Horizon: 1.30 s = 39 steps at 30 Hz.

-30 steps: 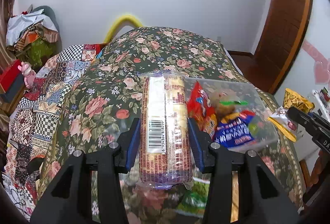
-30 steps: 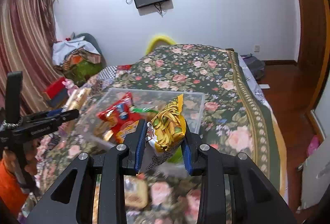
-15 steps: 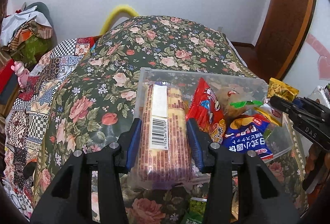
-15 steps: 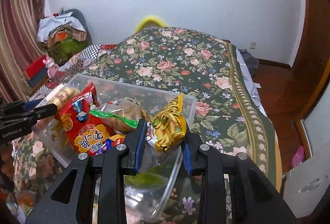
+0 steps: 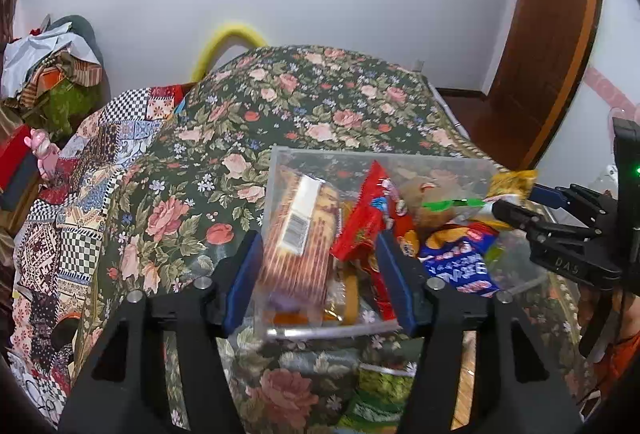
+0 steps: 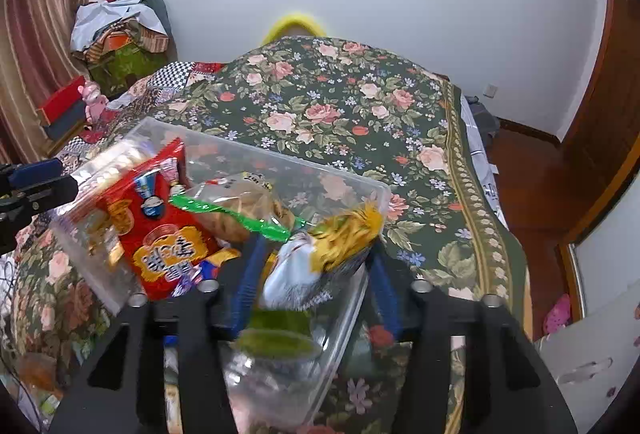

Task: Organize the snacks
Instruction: 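Lower wafer roll and yellow pea bag into the clear box, open both tools, then grasp orange fried-snack bag with left tool while right tool grasps puffed-corn bag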

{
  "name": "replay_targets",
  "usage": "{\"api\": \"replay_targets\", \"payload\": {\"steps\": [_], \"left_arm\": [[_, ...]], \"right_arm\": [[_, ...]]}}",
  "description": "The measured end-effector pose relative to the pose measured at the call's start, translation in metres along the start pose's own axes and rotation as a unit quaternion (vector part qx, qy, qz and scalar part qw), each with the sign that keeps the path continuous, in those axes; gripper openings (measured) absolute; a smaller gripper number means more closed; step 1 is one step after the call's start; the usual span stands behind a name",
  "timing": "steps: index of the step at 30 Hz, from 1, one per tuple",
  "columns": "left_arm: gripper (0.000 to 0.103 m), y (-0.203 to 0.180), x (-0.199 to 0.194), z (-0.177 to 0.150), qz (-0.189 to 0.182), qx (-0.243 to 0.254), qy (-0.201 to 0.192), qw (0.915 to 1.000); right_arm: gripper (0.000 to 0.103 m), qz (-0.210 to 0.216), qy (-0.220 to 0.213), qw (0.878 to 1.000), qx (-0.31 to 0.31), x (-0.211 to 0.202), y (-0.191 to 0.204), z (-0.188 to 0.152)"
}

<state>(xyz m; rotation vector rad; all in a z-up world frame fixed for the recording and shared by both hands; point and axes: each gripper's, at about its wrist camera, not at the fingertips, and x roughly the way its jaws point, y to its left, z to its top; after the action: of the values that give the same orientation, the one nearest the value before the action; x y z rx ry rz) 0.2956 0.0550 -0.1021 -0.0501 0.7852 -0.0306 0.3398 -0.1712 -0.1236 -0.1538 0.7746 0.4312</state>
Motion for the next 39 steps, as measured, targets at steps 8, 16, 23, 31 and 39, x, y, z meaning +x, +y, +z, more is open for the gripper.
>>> {"api": "replay_targets", "payload": {"steps": [8, 16, 23, 31, 39], "left_arm": [[0.07, -0.006, -0.043, -0.015, -0.005, 0.01, -0.016, 0.9998], [0.081, 0.001, -0.077, -0.05, -0.003, 0.007, -0.01, 0.9999], [0.082, 0.006, -0.09, -0.096, -0.009, 0.002, 0.02, 0.9997], [0.089, 0.005, -0.093, -0.143, -0.017, 0.002, 0.049, 0.9987], [0.092, 0.007, -0.082, -0.173, -0.017, 0.005, 0.072, 0.9973]], "right_arm": [[0.061, 0.022, -0.024, 0.999, -0.008, -0.043, 0.012, -0.011], [0.069, 0.051, -0.048, 0.998, 0.004, -0.084, 0.025, -0.033], [0.074, 0.077, -0.059, 0.995, 0.016, -0.111, 0.049, -0.059], [0.074, 0.099, -0.03, 0.994, 0.029, -0.106, 0.079, -0.094], [0.074, 0.107, 0.008, 0.994, 0.024, -0.095, 0.102, -0.122]]}}
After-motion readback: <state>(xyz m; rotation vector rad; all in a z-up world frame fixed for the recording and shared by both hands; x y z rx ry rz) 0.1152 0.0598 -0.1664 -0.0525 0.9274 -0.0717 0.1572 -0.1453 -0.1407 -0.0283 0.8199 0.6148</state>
